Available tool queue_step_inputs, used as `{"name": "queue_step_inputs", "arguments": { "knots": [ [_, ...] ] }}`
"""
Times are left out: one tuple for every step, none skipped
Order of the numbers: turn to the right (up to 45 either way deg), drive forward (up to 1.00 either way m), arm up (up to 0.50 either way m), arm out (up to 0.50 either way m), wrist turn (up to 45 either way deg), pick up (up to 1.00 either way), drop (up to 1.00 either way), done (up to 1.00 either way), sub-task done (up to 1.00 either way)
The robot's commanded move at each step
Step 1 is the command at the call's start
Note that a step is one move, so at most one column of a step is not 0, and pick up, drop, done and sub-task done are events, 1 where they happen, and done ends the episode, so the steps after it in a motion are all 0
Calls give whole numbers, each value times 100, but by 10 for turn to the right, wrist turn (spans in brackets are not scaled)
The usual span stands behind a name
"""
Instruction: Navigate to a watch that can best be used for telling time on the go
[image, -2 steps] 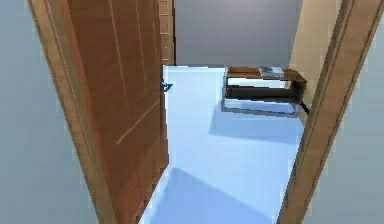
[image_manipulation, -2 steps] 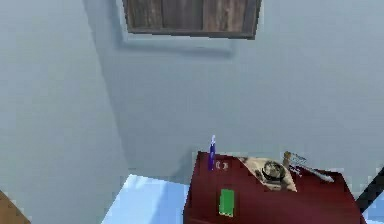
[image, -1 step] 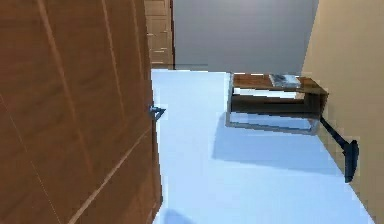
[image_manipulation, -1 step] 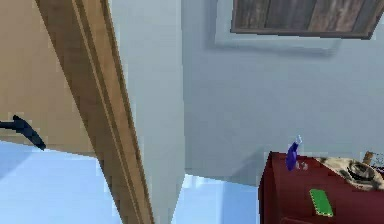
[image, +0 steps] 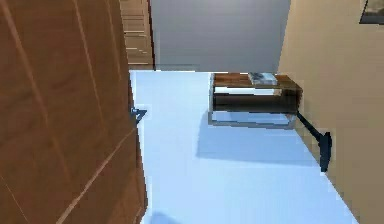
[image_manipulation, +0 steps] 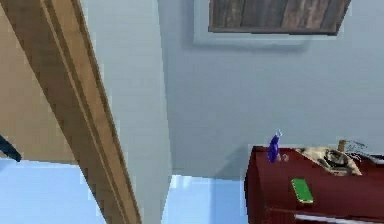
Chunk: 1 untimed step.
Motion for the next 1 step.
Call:
{"name": "queue_step_inputs", "arguments": {
  "knots": [
    [0, 100, 0, 0, 0, 0, 0, 0, 0]
  ]
}}
